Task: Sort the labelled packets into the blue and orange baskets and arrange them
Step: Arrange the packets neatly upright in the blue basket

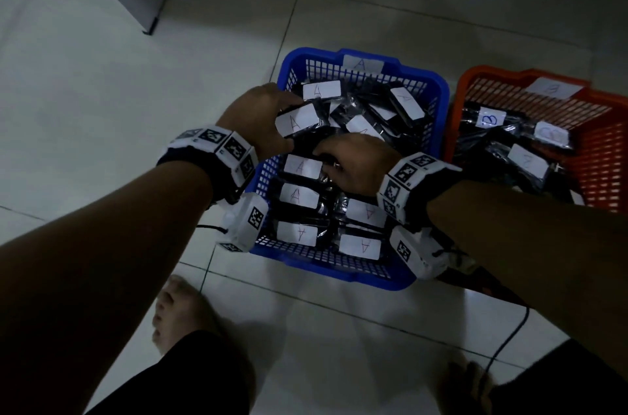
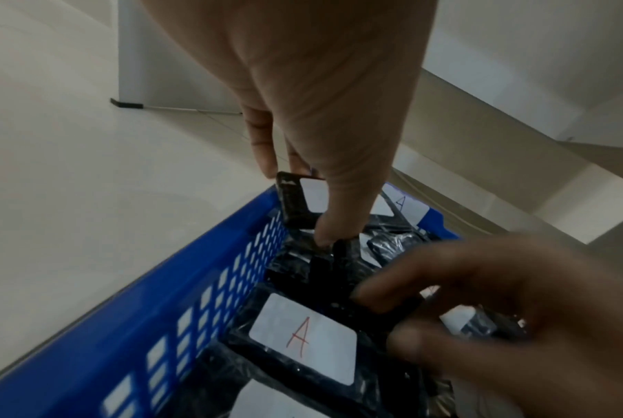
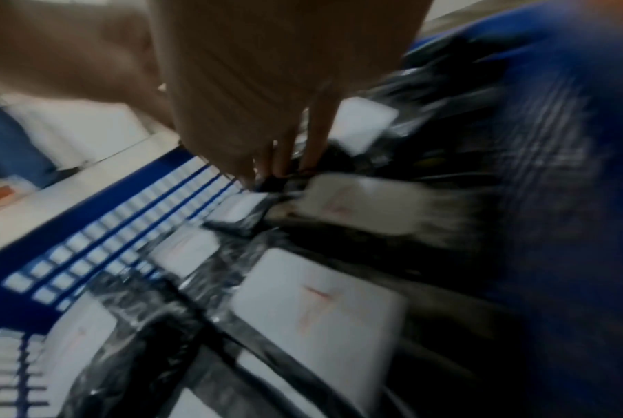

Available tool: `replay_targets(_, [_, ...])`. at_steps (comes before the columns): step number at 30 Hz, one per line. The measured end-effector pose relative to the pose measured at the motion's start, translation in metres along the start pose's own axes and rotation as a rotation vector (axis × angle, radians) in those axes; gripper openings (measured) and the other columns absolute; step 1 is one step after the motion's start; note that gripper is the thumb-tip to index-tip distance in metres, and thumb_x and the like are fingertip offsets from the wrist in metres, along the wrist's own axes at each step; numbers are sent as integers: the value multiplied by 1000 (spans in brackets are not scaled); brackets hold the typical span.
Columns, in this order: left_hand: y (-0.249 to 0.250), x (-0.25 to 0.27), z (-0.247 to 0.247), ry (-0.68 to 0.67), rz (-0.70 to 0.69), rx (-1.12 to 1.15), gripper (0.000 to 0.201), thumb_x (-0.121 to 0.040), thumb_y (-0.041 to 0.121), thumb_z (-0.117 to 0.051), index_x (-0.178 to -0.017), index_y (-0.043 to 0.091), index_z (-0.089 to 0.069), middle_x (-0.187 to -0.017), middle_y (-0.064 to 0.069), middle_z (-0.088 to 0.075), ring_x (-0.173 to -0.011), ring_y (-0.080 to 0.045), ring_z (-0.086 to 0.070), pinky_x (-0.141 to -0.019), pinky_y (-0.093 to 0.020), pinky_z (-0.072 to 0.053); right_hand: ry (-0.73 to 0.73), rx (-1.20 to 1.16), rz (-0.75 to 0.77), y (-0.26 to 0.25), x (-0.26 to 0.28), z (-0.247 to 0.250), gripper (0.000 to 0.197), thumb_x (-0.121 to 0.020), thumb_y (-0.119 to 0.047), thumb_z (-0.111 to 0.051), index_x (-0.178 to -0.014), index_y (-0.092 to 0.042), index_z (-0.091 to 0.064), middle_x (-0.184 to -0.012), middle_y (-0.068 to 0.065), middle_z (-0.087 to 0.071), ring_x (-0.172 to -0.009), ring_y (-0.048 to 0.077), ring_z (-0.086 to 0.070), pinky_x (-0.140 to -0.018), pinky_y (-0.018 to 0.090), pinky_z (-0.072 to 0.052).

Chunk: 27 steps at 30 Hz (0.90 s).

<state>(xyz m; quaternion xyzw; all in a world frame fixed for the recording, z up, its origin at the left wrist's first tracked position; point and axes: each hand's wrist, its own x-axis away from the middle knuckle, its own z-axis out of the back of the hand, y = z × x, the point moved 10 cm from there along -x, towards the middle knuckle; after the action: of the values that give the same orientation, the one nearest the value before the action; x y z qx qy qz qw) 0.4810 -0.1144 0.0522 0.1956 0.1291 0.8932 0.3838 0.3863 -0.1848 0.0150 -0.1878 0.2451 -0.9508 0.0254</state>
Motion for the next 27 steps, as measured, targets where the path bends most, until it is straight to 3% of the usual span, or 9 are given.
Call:
replay_targets(3, [9,-5,-4,-34,-35,-19,59,-68,26,-78,-124,21,-61,-106,-9,-60,-98,-25,-56,-79,-25,-37,124,-66,-143,27,20,26,29,-88,-16,-51,-114,-17,-63,-111,4,-65,-100,22,-60,-87,34,-51])
replay_targets(5, [15,-9,-9,-63,-49,-27,60,-68,24,-79,-125,20,-61,-109,-9,-60,-100,-25,-56,-80,-25,-38,71,-48,-208,43,31,26,25,-87,-21,-53,-108,-17,-65,-102,5,-66,-94,23,-63,-82,34,-53])
replay_targets(9, [26,-15,-16,-87,-68,-19,62,-67,24,-79,-126,20,-60,-112,-9,-61,-102,-26,-56,-82,-25,-39,-153,82,-235,58,44,-5,41,-87,-38,-61,-120,-13,-62,-119,8,-62,-108,24,-59,-88,34,-52])
replay_targets(15, [32,-4,-30,-138,-27,-10,66,-70,20,-79,-132,17,-55,-123,-10,-56,-111,-26,-53,-85,-21,-34,-167,72,-213,59,44,-11,46,-87,-27,-63,-131,-17,-53,-128,5,-54,-116,24,-53,-95,38,-49])
replay_targets(20, [32,8,-44,-178,5,7,69,-70,21,-78,-134,19,-53,-125,-8,-56,-114,-25,-52,-97,-32,-43,-116,68,-200,61,51,-19,49,-85,-28,-65,-131,-13,-53,-133,5,-48,-122,24,-48,-97,40,-47])
replay_targets(23, [35,13,-46,-175,1,26,67,-70,23,-79,-133,17,-54,-125,-7,-57,-114,-24,-52,-98,-38,-44,-120,35,-222,60,49,-20,51,-85,-24,-64,-132,-13,-51,-131,8,-52,-119,27,-52,-95,41,-49])
replay_targets(27, [35,16,-47,-170,-6,41,70,-69,25,-80,-134,19,-53,-126,-5,-56,-116,-23,-52,-99,-36,-44,-158,33,-230,60,48,-21,46,-84,-24,-65,-127,-13,-54,-121,9,-60,-107,26,-59,-87,37,-53])
